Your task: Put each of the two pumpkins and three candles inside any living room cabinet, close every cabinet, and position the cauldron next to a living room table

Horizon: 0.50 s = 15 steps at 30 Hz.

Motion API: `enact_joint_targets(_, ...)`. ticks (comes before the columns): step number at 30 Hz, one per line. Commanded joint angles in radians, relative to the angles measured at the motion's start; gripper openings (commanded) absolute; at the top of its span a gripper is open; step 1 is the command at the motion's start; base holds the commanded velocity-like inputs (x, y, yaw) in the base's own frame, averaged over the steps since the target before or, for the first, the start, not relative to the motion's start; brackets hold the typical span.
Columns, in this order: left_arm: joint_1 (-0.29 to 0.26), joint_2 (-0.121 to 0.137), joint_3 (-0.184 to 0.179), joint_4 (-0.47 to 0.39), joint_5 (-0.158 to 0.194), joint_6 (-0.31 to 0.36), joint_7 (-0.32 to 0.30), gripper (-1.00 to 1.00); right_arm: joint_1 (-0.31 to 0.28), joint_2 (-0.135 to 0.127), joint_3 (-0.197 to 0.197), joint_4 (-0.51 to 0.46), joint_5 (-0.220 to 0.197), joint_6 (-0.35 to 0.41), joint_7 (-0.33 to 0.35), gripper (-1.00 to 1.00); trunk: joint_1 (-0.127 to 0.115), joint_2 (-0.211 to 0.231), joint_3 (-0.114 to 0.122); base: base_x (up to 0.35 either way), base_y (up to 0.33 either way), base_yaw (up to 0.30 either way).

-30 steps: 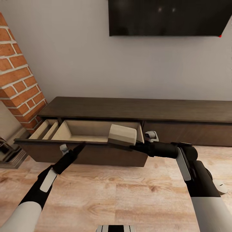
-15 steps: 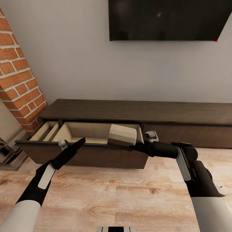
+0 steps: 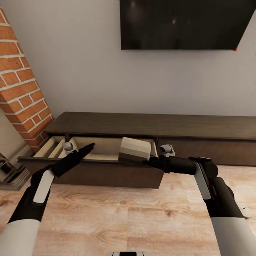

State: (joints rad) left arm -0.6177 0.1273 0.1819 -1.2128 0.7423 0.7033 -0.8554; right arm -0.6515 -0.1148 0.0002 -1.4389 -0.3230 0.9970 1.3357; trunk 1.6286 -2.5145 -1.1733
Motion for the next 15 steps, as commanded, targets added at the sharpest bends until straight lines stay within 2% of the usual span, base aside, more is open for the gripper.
enact_joint_targets(1,0.0,0.001,0.002,-0.03,0.004,0.033,0.02,1.0,0.0,0.0,0.0,0.0,-0.002,0.006,0.001,-1.0,0.0,0.0,0.001,0.0,0.0,0.0)
enact_joint_targets(6,-0.001,0.007,0.028,-0.098,0.005,0.134,0.083,1.0,0.0,0.0,0.002,0.0,-0.002,0.006,-0.001,-1.0,0.0,0.0,0.009,0.0,0.0,0.0)
enact_joint_targets(11,-0.006,0.01,0.056,-0.113,0.004,0.213,0.125,1.0,0.0,0.0,0.002,0.0,-0.002,0.007,-0.001,-1.0,0.0,0.0,0.016,0.0,0.0,0.0)
enact_joint_targets(14,-0.011,0.011,0.063,-0.116,0.004,0.262,0.179,1.0,0.0,0.0,0.002,0.0,-0.001,0.007,0.0,-1.0,0.0,0.0,0.021,0.0,0.0,0.0)
enact_joint_targets(15,-0.024,0.012,0.065,-0.117,0.004,0.281,0.217,1.0,0.0,0.0,0.002,0.0,-0.001,0.008,0.001,-1.0,0.0,0.0,0.023,0.0,0.0,0.0)
